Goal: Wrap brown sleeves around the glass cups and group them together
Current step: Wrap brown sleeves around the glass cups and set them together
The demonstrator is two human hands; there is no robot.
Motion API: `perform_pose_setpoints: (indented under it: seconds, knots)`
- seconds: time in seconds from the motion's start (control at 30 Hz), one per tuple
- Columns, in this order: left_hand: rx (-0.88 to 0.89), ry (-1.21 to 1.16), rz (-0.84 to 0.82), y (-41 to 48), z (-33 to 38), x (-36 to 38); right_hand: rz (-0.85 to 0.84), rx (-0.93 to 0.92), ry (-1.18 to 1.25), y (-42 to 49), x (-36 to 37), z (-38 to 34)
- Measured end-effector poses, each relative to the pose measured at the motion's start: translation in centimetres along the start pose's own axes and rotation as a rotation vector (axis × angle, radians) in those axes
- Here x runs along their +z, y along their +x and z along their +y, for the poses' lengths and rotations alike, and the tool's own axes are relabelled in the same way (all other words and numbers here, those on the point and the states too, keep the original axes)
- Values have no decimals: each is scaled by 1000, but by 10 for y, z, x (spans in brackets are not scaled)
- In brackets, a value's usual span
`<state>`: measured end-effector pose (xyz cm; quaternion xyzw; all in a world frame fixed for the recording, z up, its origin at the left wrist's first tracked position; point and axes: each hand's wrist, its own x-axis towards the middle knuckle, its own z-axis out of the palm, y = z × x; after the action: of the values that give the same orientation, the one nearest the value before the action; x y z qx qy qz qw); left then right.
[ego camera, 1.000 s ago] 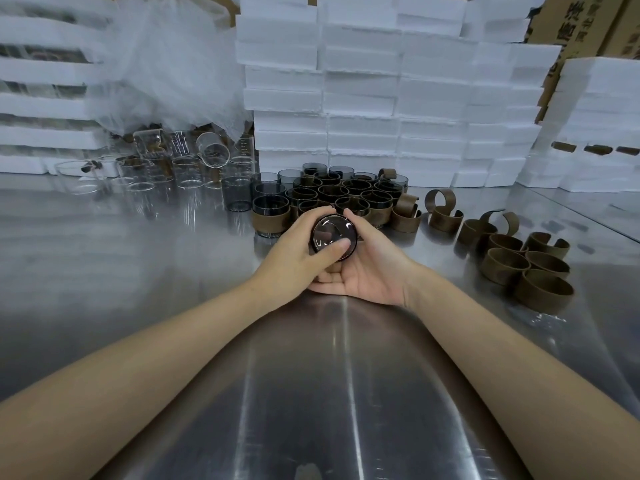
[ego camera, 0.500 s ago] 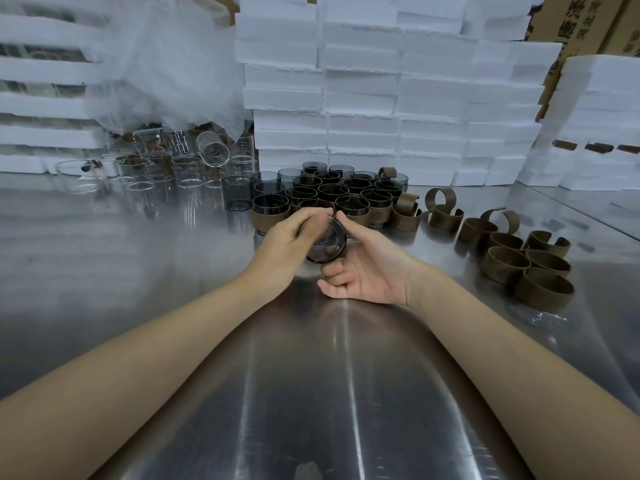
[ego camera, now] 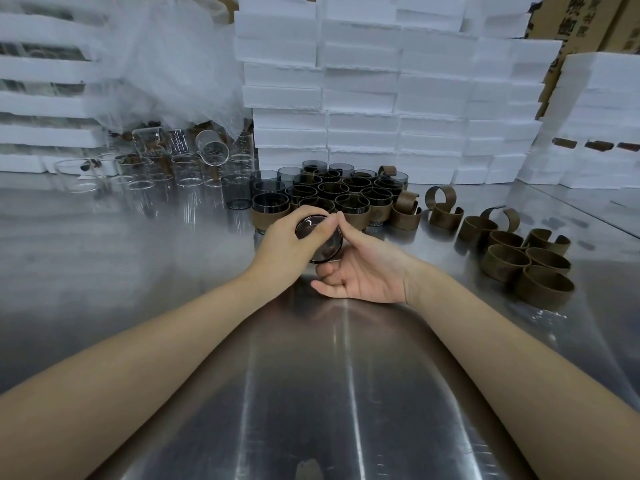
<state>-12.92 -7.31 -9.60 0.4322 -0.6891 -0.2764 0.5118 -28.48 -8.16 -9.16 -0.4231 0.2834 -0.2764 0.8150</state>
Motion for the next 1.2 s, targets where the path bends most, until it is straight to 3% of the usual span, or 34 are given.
perform_pose_setpoints:
  seconds: [0.33,0.47,1.0,1.2]
  knots:
    - [-67,-161,-53,-1,0,-2,46,12,38,0,0,-1]
    - [-38,-19,-82,-1,-1,-3,33,6,48,-2,0,-1]
    - [54,25,78,-3,3,1,34,-21,-65,2,2,2]
    - [135,117,104,-7,4,0,-45,-75,-148,3,4,4]
